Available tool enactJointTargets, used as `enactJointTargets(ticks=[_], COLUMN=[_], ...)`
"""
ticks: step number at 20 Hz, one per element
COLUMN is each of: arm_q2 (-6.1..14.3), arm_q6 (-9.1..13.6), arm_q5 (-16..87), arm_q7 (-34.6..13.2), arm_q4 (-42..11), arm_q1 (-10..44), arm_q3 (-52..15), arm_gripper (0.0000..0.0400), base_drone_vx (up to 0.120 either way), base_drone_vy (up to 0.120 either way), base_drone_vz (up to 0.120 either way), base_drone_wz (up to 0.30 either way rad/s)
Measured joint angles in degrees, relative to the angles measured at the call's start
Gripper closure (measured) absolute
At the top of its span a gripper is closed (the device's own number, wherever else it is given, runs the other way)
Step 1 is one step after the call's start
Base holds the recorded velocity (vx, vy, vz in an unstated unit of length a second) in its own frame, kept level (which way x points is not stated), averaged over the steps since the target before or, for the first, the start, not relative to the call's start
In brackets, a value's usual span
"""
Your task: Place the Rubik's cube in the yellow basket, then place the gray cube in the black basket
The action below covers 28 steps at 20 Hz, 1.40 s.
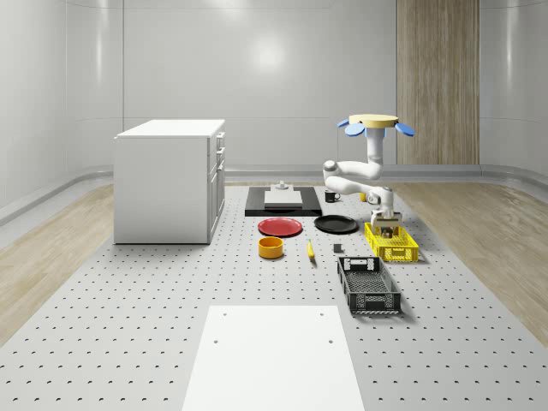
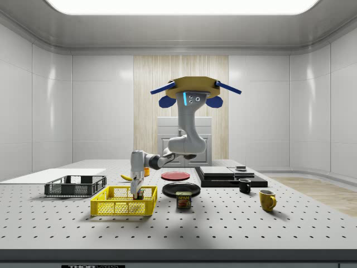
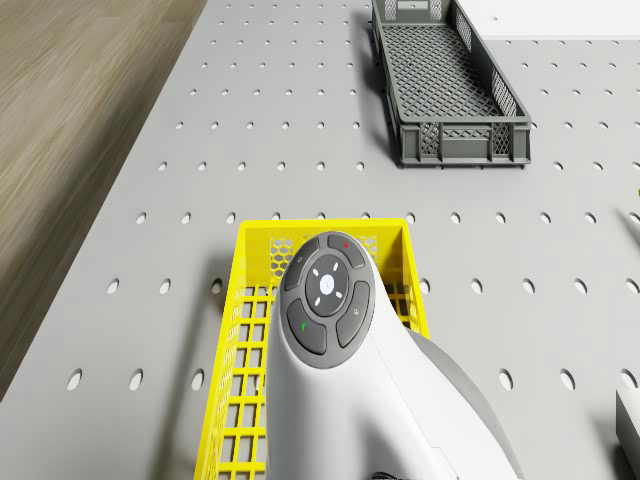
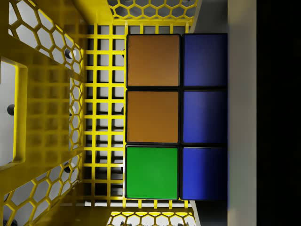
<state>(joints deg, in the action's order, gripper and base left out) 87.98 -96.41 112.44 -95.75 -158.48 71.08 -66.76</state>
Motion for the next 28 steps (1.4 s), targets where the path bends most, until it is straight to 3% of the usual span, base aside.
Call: enactJointTargets(ticks=[5, 10, 19, 28], arm_q2=[-0.5, -1.0, -1.1, -1.0], arm_q6=[-0.7, -0.7, 1.9, 3.2], arm_q5=[2.3, 3.0, -1.5, -4.3], arm_q7=[0.0, -0.1, -0.1, -0.2], arm_q4=[1.0, 1.3, -0.9, -1.9], arm_q1=[0.5, 0.5, -0.9, -1.5], arm_q3=[2.3, 3.0, -1.9, -5.0], arm_gripper=[0.0112, 0.0038, 0.0004, 0.0000], base_drone_vx=[0.000, 0.000, 0.000, 0.004], base_drone_vy=[0.000, 0.000, 0.000, 0.000], base_drone_vz=[0.000, 0.000, 0.000, 0.120], base_drone_wz=[0.000, 0.000, 0.000, 0.000])
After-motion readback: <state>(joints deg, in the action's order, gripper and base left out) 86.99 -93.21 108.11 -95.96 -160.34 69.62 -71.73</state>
